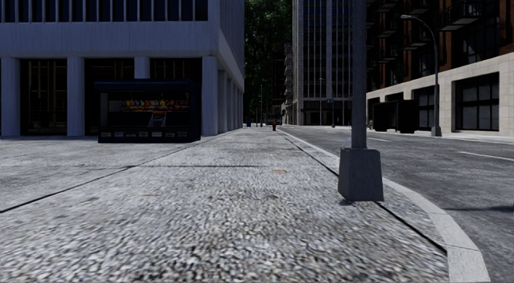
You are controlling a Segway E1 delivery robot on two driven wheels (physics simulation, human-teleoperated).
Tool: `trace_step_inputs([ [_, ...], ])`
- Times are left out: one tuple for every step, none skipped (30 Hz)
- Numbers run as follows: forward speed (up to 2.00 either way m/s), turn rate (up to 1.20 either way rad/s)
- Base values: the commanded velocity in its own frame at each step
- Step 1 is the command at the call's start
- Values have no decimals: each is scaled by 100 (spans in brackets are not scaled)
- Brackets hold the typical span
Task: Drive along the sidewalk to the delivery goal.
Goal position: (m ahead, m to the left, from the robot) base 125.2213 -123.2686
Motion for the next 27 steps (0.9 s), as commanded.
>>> trace_step_inputs([
  [138, 0],
  [138, 0],
  [138, 0],
  [138, 0],
  [138, 0],
  [138, 0],
  [138, 0],
  [138, 0],
  [138, 0],
  [138, 0],
  [138, 0],
  [138, 0],
  [138, 0],
  [138, 0],
  [138, 0],
  [138, 0],
  [138, 0],
  [138, 0],
  [138, 0],
  [138, 0],
  [138, 0],
  [138, 0],
  [138, 0],
  [138, 0],
  [138, 0],
  [138, 0],
  [138, 0],
])
